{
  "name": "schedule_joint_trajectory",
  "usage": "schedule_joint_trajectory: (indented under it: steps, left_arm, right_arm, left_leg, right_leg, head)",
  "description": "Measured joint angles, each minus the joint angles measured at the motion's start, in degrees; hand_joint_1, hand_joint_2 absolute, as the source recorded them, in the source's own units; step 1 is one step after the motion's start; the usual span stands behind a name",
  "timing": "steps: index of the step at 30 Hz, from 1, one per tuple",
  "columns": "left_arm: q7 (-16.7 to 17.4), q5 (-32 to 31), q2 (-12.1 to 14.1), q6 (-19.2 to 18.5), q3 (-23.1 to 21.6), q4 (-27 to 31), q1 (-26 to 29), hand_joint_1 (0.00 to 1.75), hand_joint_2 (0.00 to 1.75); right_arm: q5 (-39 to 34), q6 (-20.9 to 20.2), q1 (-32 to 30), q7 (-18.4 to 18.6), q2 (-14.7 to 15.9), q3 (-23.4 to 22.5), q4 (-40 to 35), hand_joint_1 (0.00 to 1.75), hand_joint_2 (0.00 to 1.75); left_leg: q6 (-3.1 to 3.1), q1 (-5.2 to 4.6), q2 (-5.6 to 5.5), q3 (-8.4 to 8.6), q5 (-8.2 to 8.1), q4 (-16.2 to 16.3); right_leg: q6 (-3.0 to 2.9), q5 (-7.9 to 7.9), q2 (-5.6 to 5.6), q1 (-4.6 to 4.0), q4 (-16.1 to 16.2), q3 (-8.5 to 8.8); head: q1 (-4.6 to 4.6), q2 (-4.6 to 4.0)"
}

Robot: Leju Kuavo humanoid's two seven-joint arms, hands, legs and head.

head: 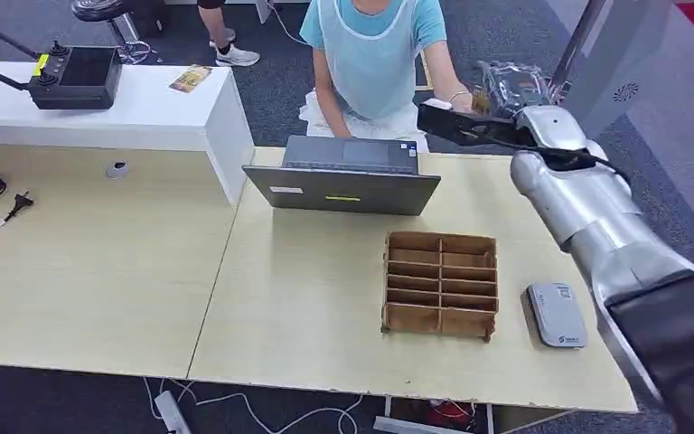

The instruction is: Pass the card to the sensor for recognition and then transmit it.

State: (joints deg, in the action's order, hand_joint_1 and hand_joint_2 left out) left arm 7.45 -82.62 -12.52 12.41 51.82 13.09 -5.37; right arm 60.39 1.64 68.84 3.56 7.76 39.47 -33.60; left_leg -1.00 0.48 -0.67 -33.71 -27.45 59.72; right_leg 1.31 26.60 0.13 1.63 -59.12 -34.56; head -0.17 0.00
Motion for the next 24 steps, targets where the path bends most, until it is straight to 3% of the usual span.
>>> schedule_joint_trajectory:
  steps: [5,13,24]
  left_arm:
    - [0.0,0.2,0.0,0.3,0.0,0.0,0.3,0.0,0.0]
    - [0.0,0.4,0.0,0.6,0.0,0.0,0.4,0.0,0.0]
    - [0.0,0.7,0.0,0.6,0.0,0.0,0.4,0.0,0.0]
  right_arm:
    - [-2.5,4.7,-3.0,-0.3,0.9,-3.9,-5.8,0.0,1.75]
    - [-3.3,4.3,-5.8,-0.6,2.2,-8.0,-13.4,0.0,1.75]
    - [-3.7,4.2,-6.6,-0.8,2.5,-9.2,-15.6,0.0,1.75]
  left_leg:
    - [0.0,-0.01,0.0,-0.01,0.0,0.0]
    - [0.0,-0.01,0.01,-0.01,-0.01,0.0]
    - [0.0,0.0,0.01,-0.01,-0.01,0.0]
  right_leg:
    - [0.0,0.0,0.0,0.0,0.0,-0.02]
    - [0.0,0.0,0.04,0.0,0.0,-0.03]
    - [0.0,0.0,0.03,0.0,0.0,-0.03]
  head:
    - [0.0,0.0]
    - [0.0,0.0]
    - [0.0,0.0]
